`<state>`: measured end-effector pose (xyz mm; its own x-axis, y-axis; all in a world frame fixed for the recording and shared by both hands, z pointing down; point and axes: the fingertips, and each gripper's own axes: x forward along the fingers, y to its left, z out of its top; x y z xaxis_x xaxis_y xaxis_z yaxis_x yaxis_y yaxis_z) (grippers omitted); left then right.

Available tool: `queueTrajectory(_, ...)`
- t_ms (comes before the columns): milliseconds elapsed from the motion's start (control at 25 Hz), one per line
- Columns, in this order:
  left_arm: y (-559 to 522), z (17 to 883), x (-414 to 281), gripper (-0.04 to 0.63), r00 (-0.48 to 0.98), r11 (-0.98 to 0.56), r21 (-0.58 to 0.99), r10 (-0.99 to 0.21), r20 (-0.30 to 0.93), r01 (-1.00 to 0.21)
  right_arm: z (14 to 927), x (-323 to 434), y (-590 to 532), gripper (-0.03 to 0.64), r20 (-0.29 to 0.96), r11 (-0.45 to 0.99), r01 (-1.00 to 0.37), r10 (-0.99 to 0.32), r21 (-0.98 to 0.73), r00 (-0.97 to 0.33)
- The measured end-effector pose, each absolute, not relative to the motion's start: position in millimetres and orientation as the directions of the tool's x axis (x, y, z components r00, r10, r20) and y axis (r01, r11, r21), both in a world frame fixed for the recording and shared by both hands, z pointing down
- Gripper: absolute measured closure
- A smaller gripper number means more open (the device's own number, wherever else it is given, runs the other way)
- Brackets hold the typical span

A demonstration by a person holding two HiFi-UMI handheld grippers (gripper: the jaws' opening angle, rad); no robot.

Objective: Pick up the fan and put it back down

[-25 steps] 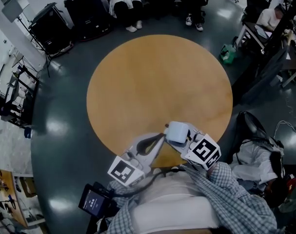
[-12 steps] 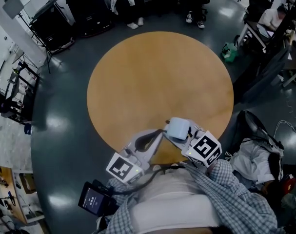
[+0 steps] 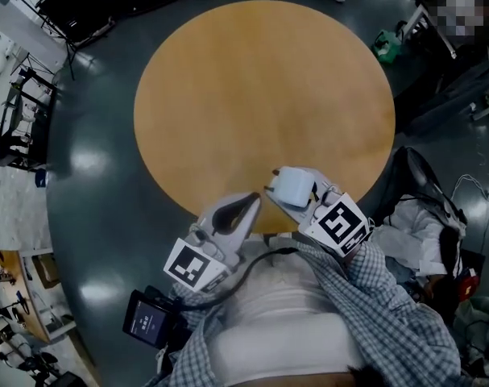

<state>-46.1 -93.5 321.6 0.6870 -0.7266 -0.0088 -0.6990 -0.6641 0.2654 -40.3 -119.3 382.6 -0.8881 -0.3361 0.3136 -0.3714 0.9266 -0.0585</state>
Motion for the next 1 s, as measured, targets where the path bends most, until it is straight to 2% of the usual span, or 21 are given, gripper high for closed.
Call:
queueTrajectory(480,-71,359,-65,0.597,0.618,-0.554,0.372,-0.783,0.072,-0.745,428,-50,-104,0.488,0.306,0.942,-0.317,-0.272,-0.107,-0.912)
queueTrajectory(1000,-39,415,-75,0.597,0.635,-0.522,0.428,-0.752,0.179,-0.738,498,-67,-90,0.488,0.362,0.947,-0.299,-0.240,-0.116,-0.901)
